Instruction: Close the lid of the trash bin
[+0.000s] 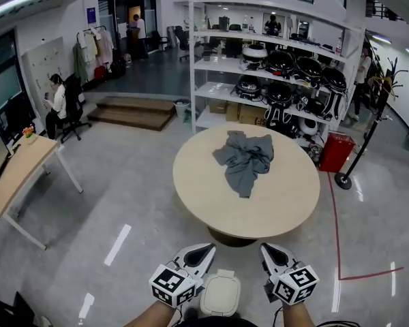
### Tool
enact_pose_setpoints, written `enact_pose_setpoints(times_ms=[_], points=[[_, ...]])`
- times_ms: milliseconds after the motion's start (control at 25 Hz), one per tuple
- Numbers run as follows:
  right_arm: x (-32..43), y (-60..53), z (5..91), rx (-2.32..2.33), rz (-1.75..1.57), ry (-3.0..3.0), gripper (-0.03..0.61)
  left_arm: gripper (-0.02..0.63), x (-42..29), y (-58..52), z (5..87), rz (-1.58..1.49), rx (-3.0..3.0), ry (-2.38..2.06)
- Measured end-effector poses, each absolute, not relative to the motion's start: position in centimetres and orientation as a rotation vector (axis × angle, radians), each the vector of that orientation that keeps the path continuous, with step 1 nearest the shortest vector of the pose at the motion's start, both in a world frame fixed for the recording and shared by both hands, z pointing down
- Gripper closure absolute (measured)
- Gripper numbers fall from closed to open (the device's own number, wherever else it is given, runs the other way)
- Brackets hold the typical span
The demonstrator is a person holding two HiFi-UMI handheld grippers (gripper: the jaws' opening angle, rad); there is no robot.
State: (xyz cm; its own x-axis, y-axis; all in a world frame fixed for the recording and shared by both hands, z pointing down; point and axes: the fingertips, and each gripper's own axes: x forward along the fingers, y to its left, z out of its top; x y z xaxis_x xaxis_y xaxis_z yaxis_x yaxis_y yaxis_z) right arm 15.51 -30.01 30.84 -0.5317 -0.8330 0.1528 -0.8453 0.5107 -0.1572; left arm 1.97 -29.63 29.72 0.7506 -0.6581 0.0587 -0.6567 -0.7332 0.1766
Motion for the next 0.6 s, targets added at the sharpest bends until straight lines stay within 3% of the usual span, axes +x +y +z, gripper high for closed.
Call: enact_pose_setpoints(times_ms=[600], points=[[17.3, -28.7, 29.8, 1.446, 0.314, -2.769, 0.569, 0.623, 2.6, -27.2, 27.7, -0.079, 2.732, -1.07]])
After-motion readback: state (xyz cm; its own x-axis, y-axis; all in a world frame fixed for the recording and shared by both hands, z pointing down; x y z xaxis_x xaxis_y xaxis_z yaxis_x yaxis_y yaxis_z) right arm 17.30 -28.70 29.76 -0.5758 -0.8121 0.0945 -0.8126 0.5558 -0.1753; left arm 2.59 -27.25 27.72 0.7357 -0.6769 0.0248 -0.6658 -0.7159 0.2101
